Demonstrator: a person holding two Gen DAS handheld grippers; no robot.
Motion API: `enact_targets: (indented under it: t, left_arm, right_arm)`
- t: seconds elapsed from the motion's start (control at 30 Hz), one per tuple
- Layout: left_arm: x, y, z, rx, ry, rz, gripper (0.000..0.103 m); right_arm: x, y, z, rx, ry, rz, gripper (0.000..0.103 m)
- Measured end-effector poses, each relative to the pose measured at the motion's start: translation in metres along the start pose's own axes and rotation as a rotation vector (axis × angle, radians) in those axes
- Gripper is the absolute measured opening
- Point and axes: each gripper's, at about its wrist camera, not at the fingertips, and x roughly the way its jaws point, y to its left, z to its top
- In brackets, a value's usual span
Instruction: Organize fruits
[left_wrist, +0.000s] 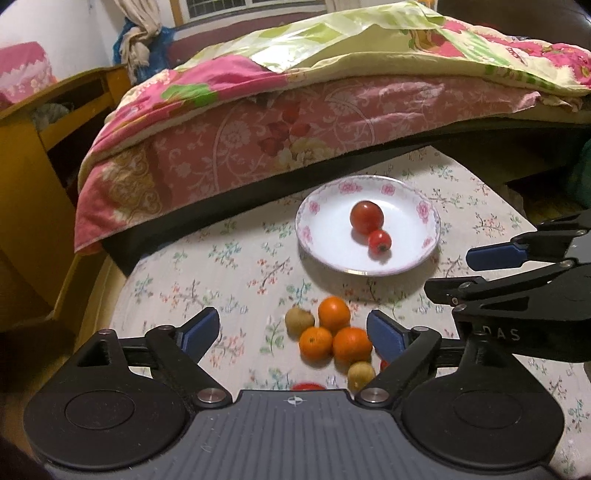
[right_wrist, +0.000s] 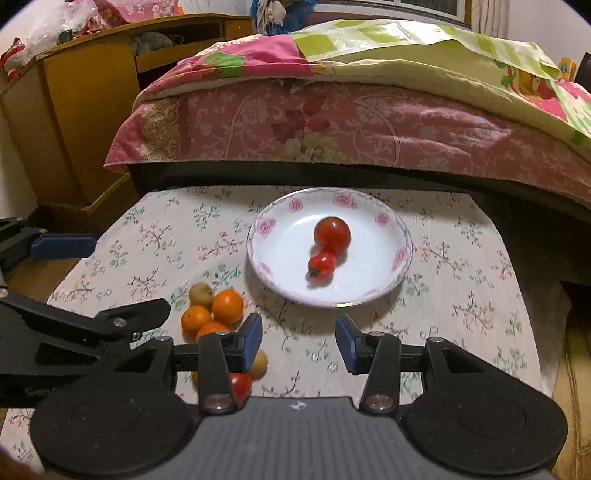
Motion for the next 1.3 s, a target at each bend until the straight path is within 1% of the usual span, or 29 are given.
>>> enact_targets:
  t: [0.17, 0.27, 0.5, 0.77, 1.03, 1.3]
  left_arm:
    - [-0.008, 0.004, -0.012, -0.028, 0.026, 0.006, 0.099]
    - [-0.008, 0.003, -0.018, -0.026, 0.046, 0.01, 0.101]
    - [0.006, 0.0, -0.024, -0.008, 0.091, 0.037, 0.101]
    - [0.017, 0.002, -0.029, -0.014, 0.135, 0.031, 0.101]
    - [0.021, 0.005, -0.032, -0.017, 0.16, 0.029, 0.101]
    - [0.025, 0.002, -0.034, 0.004, 0.176, 0.036, 0.101]
  right_arm:
    - [-0.01, 0.008, -0.008, 0.006, 0.02, -0.015, 0.042]
    - [-0.014, 0.011, -0.015, 0.008, 0.029, -0.031, 0.047]
    - [-0.003, 0.015, -0.022, -0.019, 0.058, -0.041, 0.047]
    - [0.01, 0.017, -0.024, -0.034, 0.097, -0.042, 0.047]
    - [0.016, 0.021, -0.024, -0.053, 0.122, -0.045, 0.047]
    - [0.02, 0.024, -0.026, -0.068, 0.148, -0.052, 0.047]
